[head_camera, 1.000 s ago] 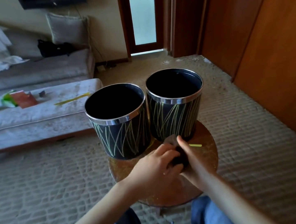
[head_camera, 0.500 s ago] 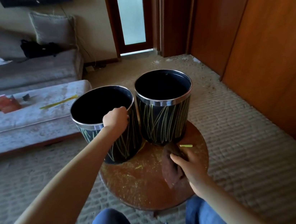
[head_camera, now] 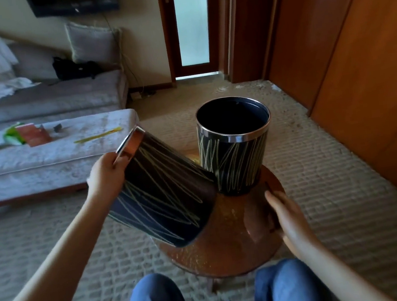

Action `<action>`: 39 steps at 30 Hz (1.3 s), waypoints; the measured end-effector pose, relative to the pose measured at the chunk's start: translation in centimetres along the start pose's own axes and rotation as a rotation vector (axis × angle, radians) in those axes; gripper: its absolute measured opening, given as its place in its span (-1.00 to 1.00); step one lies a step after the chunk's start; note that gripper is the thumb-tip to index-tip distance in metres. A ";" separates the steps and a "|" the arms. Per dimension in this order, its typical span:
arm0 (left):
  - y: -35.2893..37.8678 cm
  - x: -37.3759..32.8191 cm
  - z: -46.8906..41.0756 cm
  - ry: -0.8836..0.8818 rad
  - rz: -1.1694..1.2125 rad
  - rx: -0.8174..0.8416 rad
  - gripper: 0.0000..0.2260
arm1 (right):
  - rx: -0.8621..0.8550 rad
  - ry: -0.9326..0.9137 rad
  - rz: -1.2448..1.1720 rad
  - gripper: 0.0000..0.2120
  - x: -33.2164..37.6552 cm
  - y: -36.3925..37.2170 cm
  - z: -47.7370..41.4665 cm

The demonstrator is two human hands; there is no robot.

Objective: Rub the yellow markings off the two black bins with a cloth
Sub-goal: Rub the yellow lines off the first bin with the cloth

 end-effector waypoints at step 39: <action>13.7 1.9 4.9 -0.029 0.462 0.261 -0.63 | 0.068 -0.800 1.306 -0.85 7.1 3.4 -1.7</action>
Point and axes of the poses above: each hand's wrist, its own z-axis away from the middle knuckle, its own y-axis out of the palm, x = y × z, the point moved 8 cm from there along -z, towards the middle knuckle, and after that the axes turned 14 degrees about x, right-handed, at the moved point
